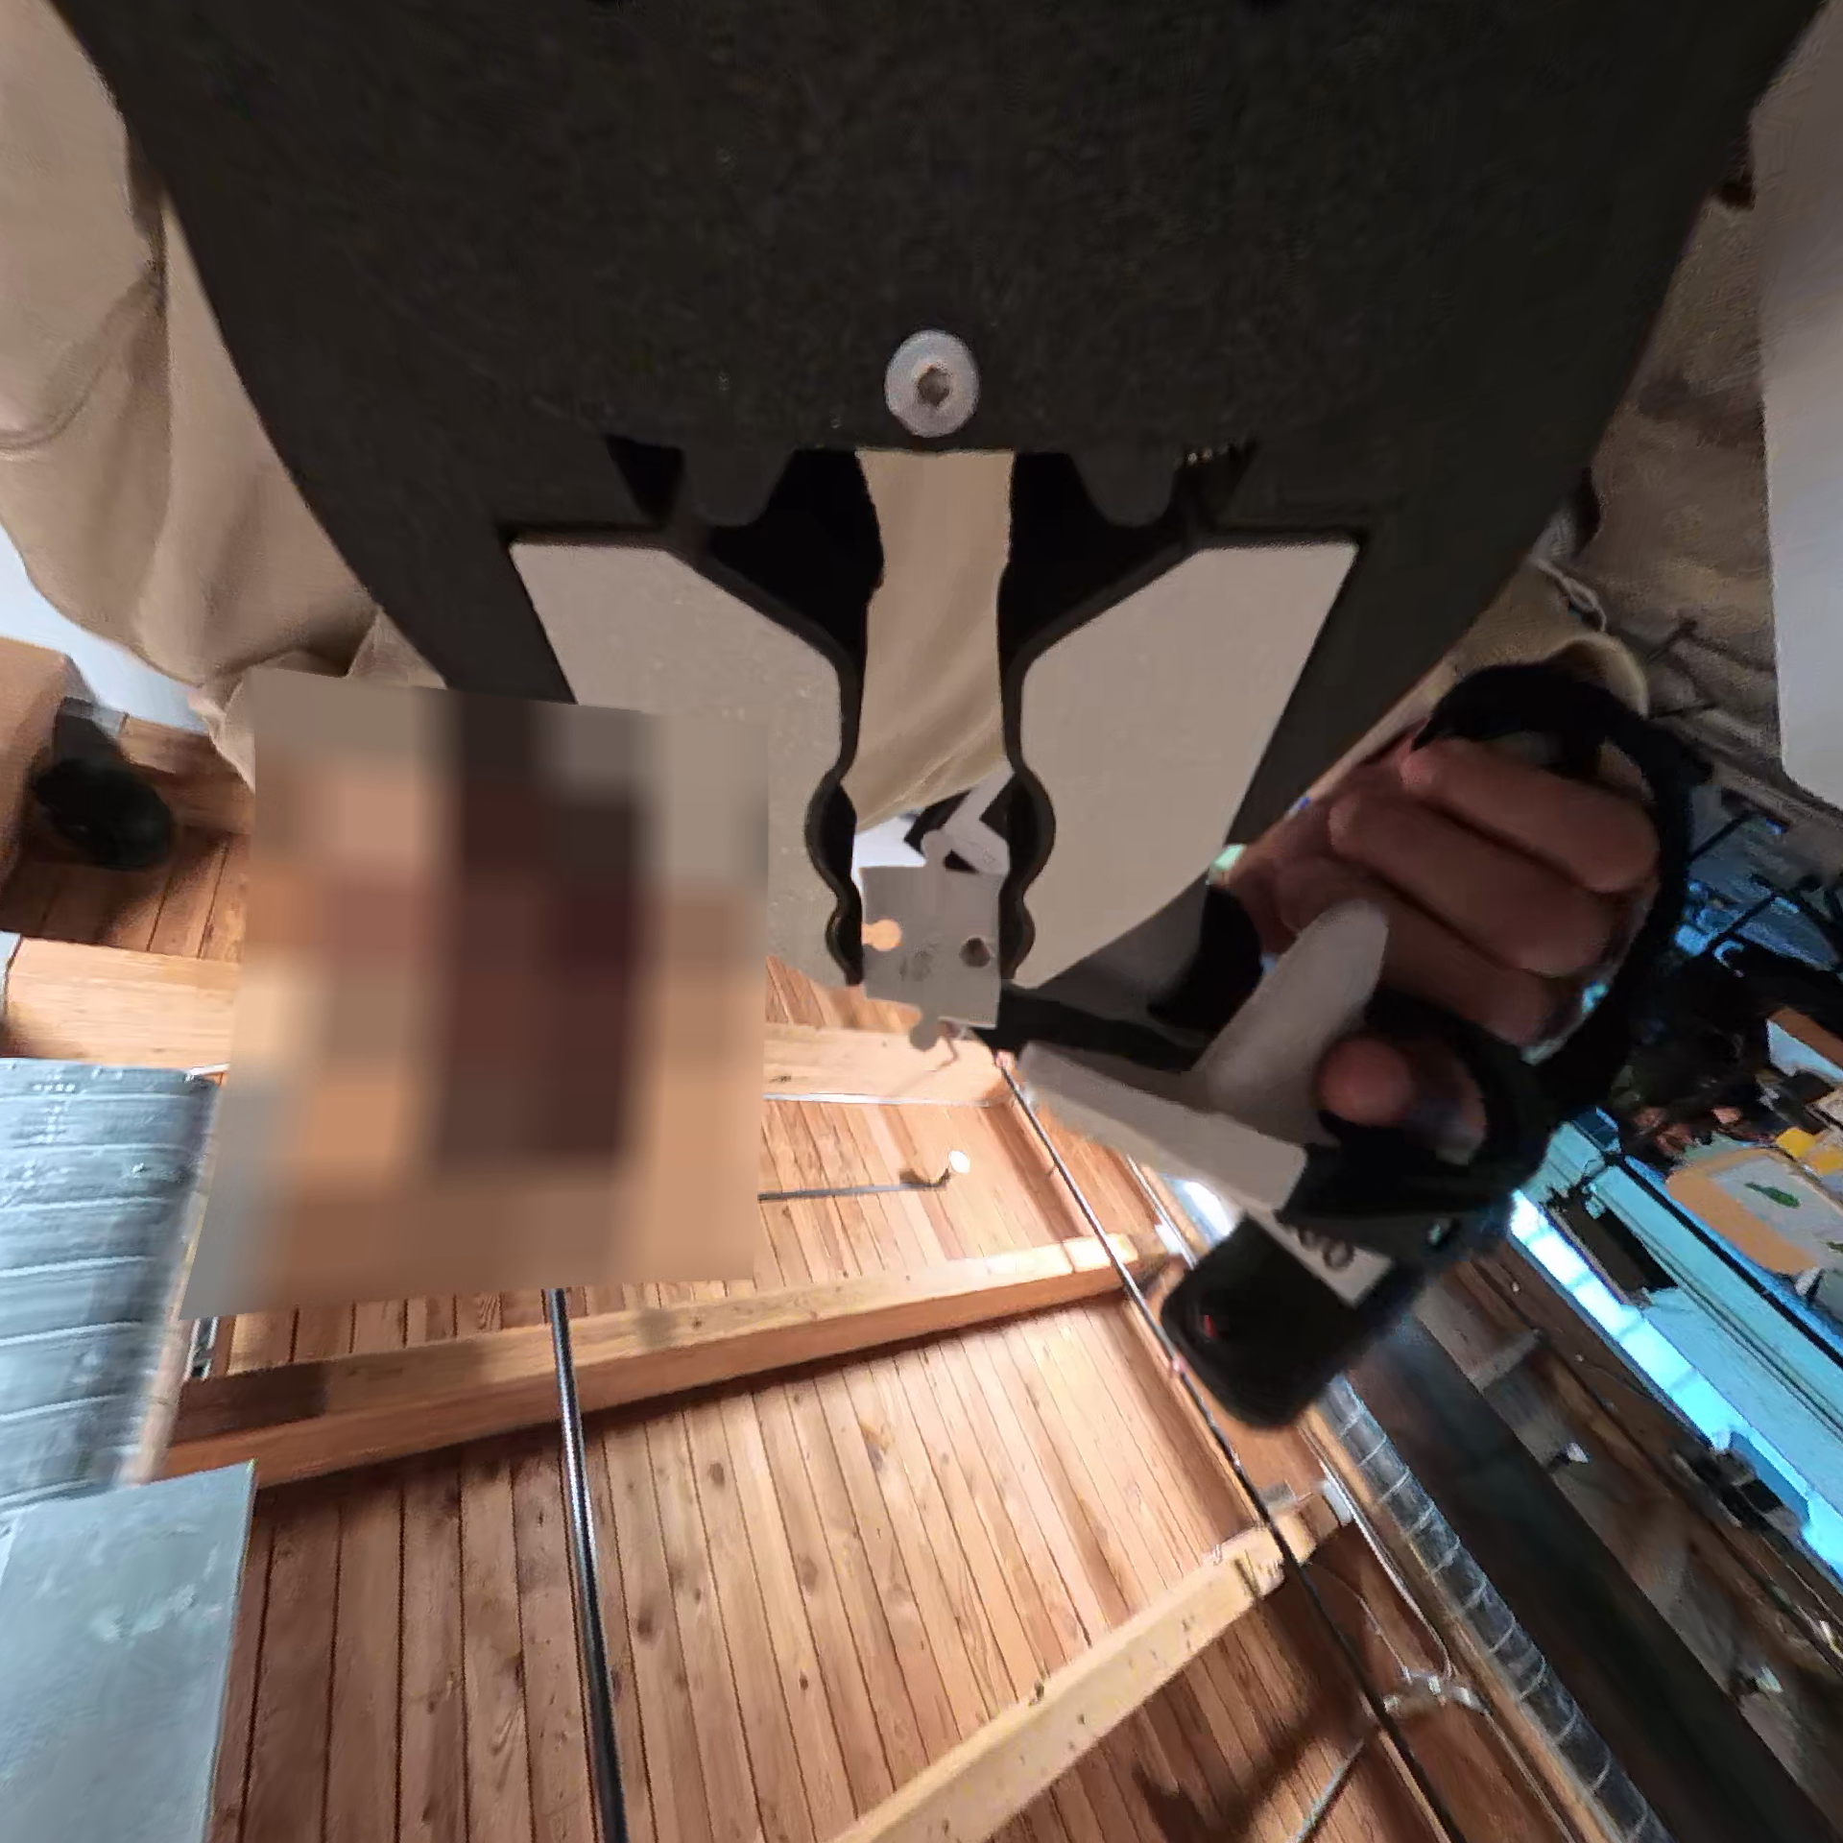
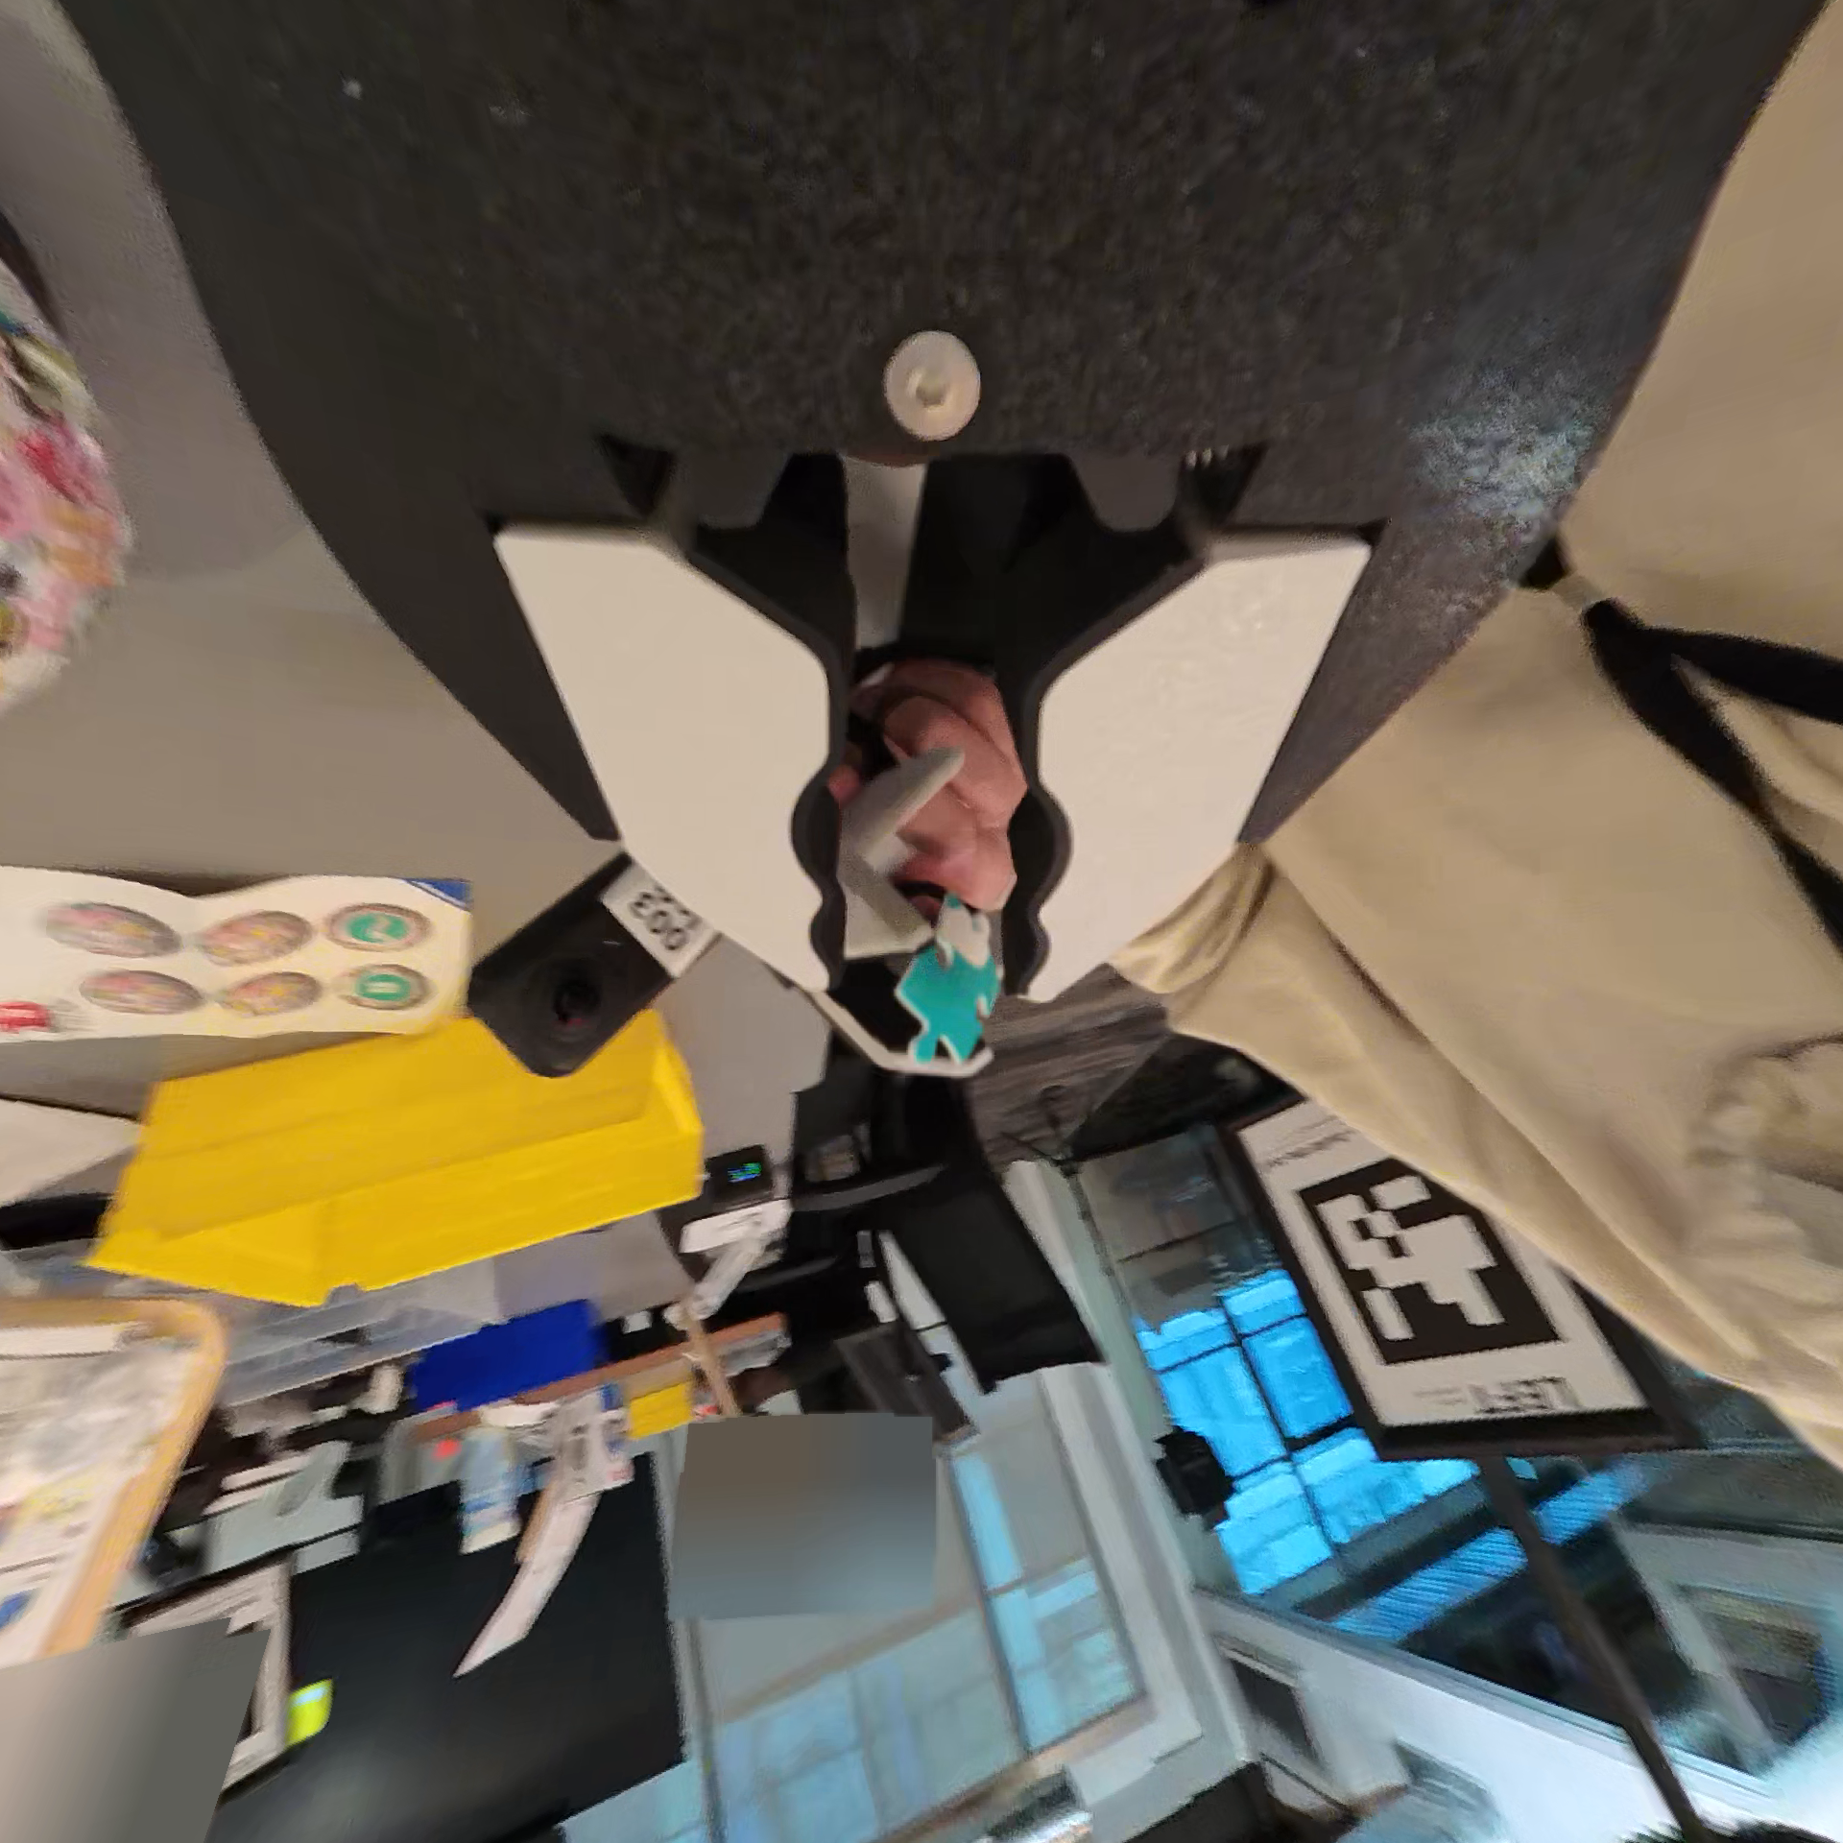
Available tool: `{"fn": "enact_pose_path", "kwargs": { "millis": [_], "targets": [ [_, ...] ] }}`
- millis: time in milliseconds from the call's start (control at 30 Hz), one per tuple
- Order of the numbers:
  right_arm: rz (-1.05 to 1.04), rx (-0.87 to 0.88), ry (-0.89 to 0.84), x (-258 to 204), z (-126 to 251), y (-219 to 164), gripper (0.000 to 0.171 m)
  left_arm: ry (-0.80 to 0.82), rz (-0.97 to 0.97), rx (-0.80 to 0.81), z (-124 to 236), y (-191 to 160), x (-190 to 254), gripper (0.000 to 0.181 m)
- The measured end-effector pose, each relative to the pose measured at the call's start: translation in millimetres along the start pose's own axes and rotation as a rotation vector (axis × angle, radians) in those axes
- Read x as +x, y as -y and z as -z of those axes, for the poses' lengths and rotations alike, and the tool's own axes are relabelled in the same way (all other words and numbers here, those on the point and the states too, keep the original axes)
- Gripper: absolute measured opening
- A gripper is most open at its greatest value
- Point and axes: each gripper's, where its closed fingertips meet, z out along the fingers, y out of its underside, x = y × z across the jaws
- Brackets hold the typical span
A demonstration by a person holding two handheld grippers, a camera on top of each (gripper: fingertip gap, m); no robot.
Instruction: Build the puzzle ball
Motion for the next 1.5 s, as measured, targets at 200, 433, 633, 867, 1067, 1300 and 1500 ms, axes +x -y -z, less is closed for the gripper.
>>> {"fn": "enact_pose_path", "kwargs": {
  "millis": [200,433,633,867,1067,1300,1500],
  "targets": [
    [-0.044,-0.095,0.098,-7.4,-2.1,-13.5,0.026,0.004,0.038,-0.043,0.6,-8.8,-3.9,0.025],
    [-0.104,-0.070,-0.075,21.6,34.5,-30.4,0.002,0.233,0.005,0.035,35.1,14.4,-28.4,0.026],
    [-0.379,-0.386,-0.501,102.6,108.3,-137.6,0.002,1.327,-0.506,-0.369,176.2,58.2,-65.6,0.045],
    [-0.450,-0.472,-0.571,119.0,117.6,-166.3,0.007,1.721,-0.695,-0.927,215.3,33.1,-96.1,0.052],
    [-0.322,-0.497,-0.676,129.2,131.4,-163.6,0.022,1.783,-0.696,-1.048,223.4,28.3,-112.0,0.058],
    [0.003,-0.487,-0.806,126.8,136.3,-135.1,0.019,1.752,-0.697,-1.058,226.7,29.1,-115.6,0.020],
    [0.190,-0.474,-0.650,98.5,97.8,-126.5,0.012,1.701,-0.729,-0.916,206.8,43.6,-107.2,0.002]
  ]
}}
